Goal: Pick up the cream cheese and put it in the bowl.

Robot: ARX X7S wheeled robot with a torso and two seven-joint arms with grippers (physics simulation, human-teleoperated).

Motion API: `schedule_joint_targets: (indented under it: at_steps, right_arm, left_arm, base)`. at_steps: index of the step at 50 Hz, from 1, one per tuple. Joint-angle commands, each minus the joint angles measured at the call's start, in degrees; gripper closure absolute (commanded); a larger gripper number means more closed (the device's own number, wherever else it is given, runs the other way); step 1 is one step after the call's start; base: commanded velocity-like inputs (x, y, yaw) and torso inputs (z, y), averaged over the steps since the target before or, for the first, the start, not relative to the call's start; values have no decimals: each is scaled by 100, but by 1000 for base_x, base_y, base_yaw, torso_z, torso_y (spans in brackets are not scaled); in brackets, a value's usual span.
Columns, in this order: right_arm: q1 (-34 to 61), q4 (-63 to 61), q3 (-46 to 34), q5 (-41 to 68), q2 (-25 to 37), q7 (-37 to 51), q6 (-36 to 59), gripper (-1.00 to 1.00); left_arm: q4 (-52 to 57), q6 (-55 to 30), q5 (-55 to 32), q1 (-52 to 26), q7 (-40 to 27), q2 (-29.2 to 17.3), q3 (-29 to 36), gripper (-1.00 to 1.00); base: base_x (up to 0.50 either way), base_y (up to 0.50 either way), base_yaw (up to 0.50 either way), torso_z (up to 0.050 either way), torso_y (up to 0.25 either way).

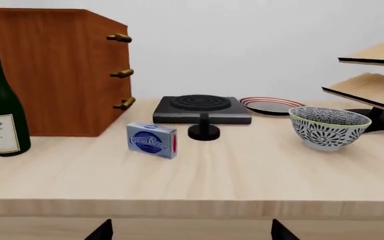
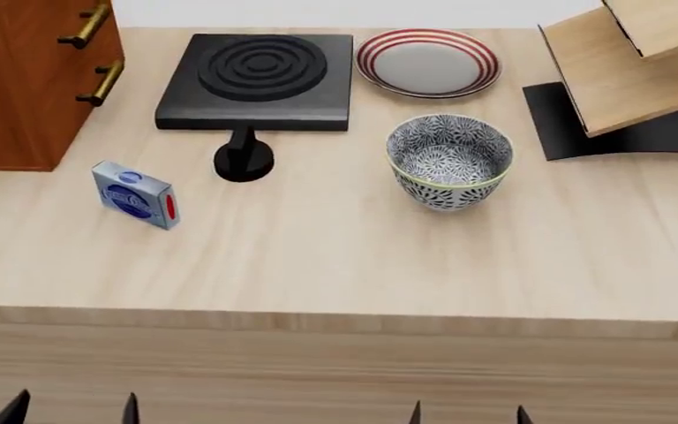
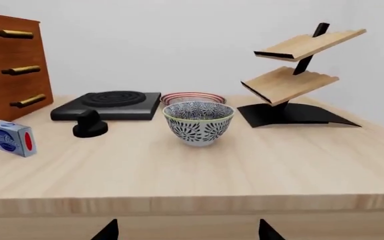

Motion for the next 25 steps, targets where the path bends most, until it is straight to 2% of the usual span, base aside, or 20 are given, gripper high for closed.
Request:
schedule_joint_targets:
  at_steps: [1,25]
  right_arm:
    - [-20,-122,-44,168,90,75,41,-100]
    - [-85,-372,-116,335,237,316,57,-100]
  left_arm:
    - [86,89,-123,39,-86,-101,28,-100]
    - [279,-117,-457,5,-155,-267,67,-100]
  base:
    - [0,0,0,50,0]
    - [0,0,0,50,0]
